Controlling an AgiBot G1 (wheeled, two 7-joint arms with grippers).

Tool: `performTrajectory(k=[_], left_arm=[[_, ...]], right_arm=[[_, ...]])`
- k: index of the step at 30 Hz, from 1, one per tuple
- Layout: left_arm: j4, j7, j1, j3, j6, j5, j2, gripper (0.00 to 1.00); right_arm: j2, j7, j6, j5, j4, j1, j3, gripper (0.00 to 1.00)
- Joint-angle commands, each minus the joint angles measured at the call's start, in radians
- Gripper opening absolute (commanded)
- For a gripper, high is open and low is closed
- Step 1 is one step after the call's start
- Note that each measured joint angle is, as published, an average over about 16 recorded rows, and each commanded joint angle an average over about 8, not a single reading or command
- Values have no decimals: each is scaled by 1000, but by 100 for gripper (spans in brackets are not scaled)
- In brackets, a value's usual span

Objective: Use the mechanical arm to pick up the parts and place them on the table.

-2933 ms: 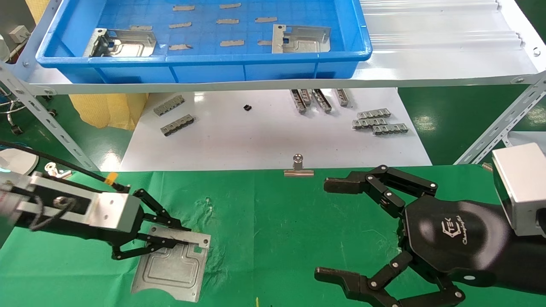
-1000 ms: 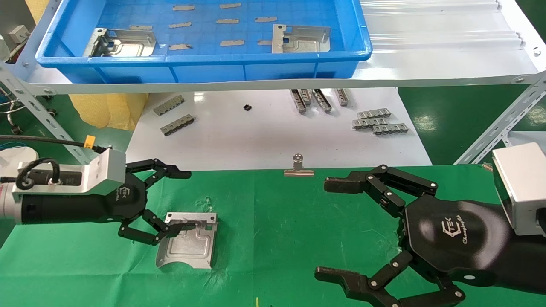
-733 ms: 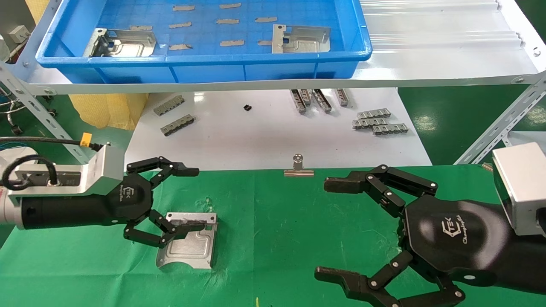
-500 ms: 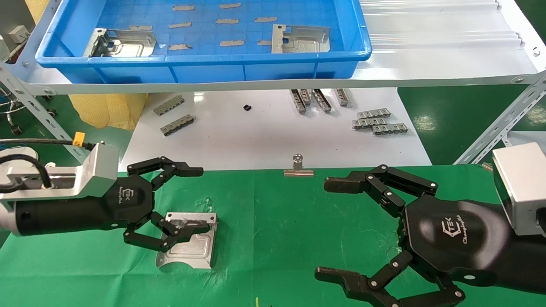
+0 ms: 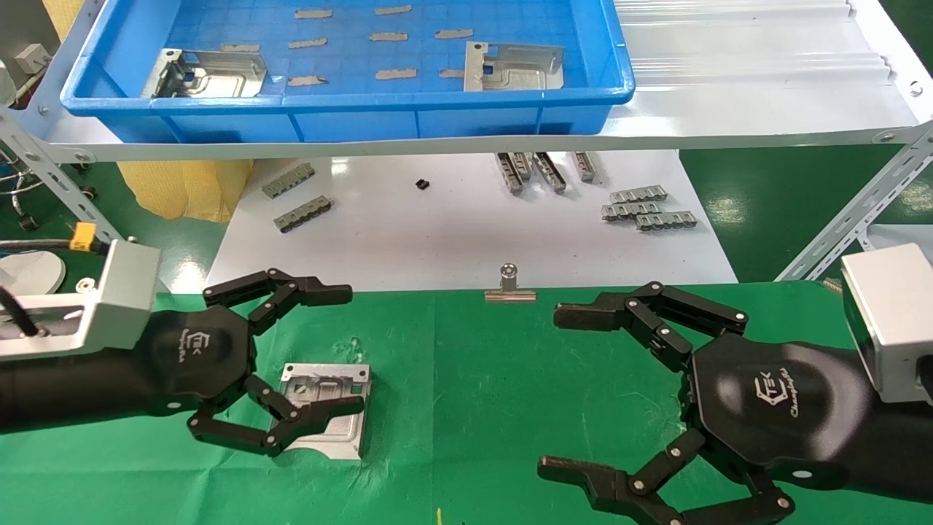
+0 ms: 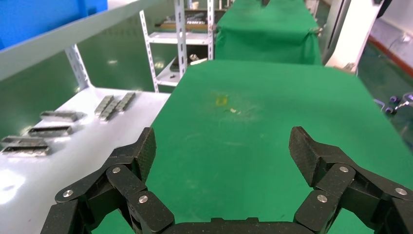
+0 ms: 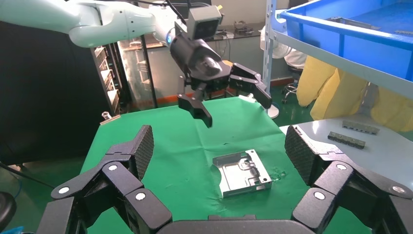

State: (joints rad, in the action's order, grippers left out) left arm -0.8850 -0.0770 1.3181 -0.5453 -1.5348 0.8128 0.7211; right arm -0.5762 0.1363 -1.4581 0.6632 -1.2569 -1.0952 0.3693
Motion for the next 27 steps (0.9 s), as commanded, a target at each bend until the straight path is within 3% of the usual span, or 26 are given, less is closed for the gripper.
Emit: performTrajectory(k=[1,19,27], left_arm=[[-37,25,-23,25,4,-8,-10,100],[-367,243,-224,244,36,-75,-101,100],[-435,277,-265,288,42,-89,-119,100]], right_arm=[[0,0,0,0,0,0,0,100],[0,0,0,0,0,0,0,100],[0,0,0,0,0,0,0,100]])
